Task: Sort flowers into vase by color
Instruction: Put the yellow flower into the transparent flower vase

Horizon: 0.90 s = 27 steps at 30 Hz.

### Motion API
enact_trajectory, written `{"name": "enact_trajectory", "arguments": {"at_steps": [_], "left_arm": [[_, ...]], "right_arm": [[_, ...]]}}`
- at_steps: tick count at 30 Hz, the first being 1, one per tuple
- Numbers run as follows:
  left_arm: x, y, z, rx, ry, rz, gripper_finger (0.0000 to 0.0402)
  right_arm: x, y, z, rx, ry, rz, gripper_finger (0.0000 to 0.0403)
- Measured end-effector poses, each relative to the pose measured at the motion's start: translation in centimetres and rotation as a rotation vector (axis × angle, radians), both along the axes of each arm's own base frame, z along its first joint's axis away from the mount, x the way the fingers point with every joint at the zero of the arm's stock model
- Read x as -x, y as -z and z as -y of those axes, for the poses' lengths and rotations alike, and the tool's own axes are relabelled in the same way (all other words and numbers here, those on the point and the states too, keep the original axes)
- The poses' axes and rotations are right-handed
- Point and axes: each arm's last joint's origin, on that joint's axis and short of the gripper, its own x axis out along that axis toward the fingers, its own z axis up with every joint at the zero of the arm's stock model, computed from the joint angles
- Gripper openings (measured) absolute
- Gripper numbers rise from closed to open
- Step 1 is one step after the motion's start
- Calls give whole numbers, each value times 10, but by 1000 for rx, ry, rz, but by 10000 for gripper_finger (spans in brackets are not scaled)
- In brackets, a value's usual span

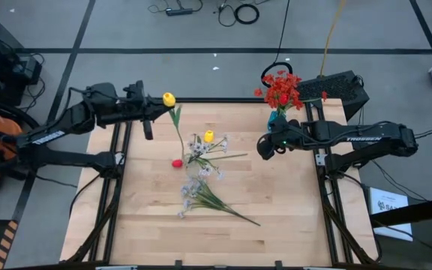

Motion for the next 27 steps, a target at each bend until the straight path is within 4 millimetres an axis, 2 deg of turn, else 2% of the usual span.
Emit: {"name": "enact_trajectory", "arguments": {"at_steps": [12, 16, 23, 27], "left_arm": [[-18, 7, 12, -46, 56, -52, 1], [-22, 17, 19, -84, 4, -98, 1], [-33, 41, 31, -104, -25, -46, 1], [-34, 41, 37, -107, -27, -27, 1]], "right_arm": [[-1, 0, 0, 1, 0, 6, 0], [-1, -1, 0, 4, -13, 8, 0], [-2, -1, -1, -3, -38, 10, 0], [-2, -1, -1, -20, -53, 11, 0]]}}
